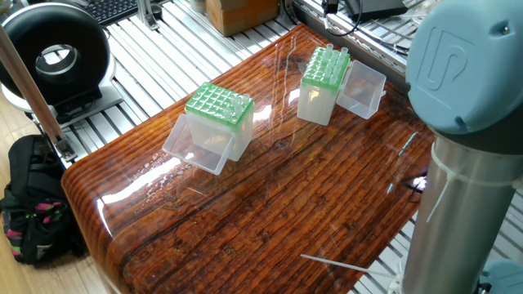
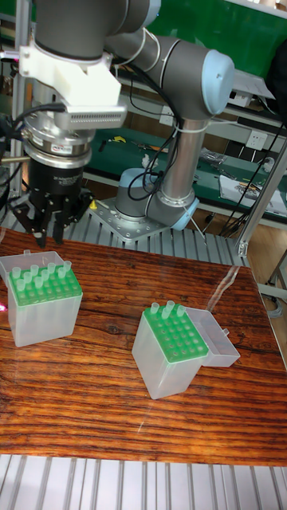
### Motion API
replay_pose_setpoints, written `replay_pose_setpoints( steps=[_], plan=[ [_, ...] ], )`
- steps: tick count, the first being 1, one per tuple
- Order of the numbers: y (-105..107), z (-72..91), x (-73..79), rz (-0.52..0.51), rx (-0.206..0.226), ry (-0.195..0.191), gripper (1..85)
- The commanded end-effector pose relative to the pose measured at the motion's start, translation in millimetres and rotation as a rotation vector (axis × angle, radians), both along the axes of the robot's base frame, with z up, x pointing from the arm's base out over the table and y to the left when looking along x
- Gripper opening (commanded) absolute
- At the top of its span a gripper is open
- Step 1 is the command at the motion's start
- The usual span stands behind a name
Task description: Transfer all large pipette tips from one holder to another
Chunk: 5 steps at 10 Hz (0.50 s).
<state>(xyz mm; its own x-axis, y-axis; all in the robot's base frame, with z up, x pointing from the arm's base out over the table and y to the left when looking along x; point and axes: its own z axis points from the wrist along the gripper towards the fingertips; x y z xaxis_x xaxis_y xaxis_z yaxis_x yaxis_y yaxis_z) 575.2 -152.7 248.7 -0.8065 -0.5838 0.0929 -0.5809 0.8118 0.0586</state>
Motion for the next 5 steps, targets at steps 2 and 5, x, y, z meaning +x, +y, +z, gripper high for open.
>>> replay_pose_setpoints(
  steps=[2,5],
  plan=[
    [36,-2.7,18.7,-0.067,0.007,-0.022,28.7],
    [56,-7.6,34.4,-0.108,-0.002,-0.038,27.3]
  ],
)
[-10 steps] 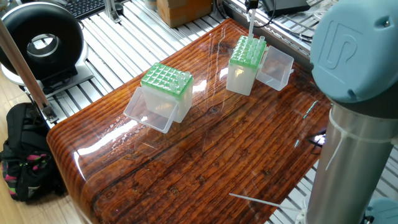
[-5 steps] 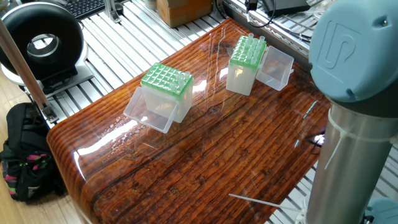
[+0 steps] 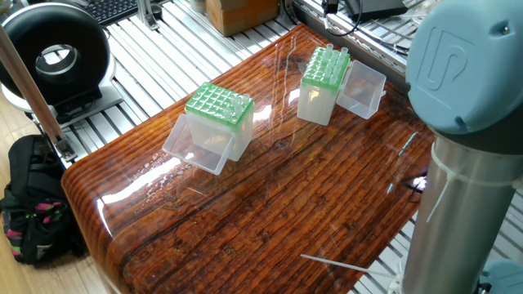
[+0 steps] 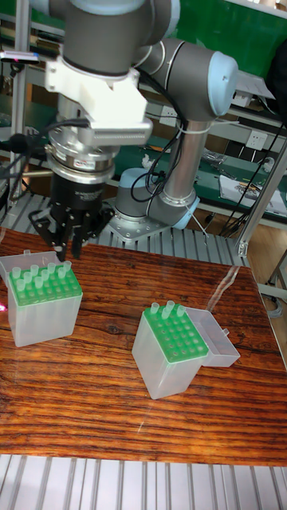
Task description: Transfer all large pipette tips from one holder to another
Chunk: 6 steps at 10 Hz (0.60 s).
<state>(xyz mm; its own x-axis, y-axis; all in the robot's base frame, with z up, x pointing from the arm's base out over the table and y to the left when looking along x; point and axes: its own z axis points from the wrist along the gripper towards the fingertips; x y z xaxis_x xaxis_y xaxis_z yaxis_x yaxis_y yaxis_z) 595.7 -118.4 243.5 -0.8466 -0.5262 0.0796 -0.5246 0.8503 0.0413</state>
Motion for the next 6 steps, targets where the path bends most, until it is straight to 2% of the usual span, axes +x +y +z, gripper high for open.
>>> replay_pose_setpoints(
  steps=[1,2,6],
  plan=[
    [30,-3.0,21.6,-0.060,-0.003,-0.024,26.7],
    [41,-3.4,28.0,-0.086,-0.012,-0.026,25.3],
    [87,-11.5,33.0,-0.169,0.007,-0.035,25.3]
  ],
)
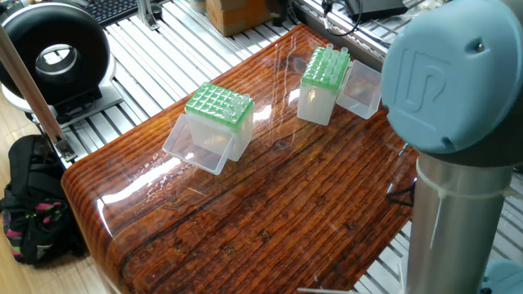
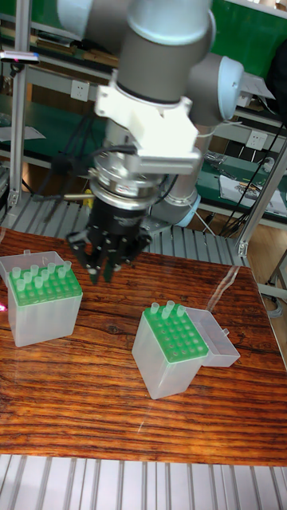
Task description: Transfer all large pipette tips from one holder to another
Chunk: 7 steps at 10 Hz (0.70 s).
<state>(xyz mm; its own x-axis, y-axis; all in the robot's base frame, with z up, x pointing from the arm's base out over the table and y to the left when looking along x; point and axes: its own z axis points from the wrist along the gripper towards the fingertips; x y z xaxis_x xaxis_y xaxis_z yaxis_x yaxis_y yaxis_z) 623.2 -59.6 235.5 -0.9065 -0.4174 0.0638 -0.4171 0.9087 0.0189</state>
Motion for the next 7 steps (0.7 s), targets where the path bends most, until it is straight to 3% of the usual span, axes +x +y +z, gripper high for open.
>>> replay_pose_setpoints(
  steps=[1,3,4,5,7],
  plan=[
    [39,-3.0,5.5,-0.061,0.023,-0.013,25.3],
    [34,-0.5,5.8,-0.084,-0.035,-0.016,23.3],
    [22,-0.1,22.8,-0.054,-0.076,-0.082,22.0],
    [23,0.0,28.7,0.016,-0.072,-0.101,22.0],
    [18,0.4,12.7,0.223,-0.082,-0.028,22.0]
  ],
)
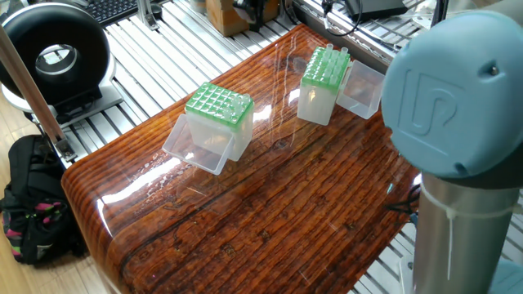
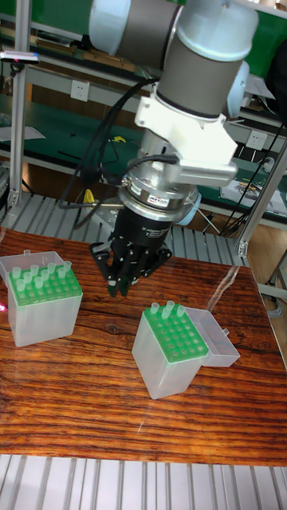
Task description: Transfer all large pipette tips from one holder to another
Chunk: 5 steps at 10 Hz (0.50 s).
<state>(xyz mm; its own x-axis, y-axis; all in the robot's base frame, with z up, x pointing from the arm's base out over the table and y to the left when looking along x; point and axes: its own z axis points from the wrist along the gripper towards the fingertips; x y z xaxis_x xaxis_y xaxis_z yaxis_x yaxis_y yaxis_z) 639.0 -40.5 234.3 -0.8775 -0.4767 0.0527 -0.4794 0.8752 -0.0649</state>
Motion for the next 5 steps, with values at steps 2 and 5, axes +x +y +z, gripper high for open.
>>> replay_pose_setpoints(
  steps=[2,5],
  plan=[
    [-16,3.8,-9.1,0.239,-0.069,0.063,22.0],
    [11,-32.3,14.8,0.202,-0.065,0.059,22.3]
  ],
)
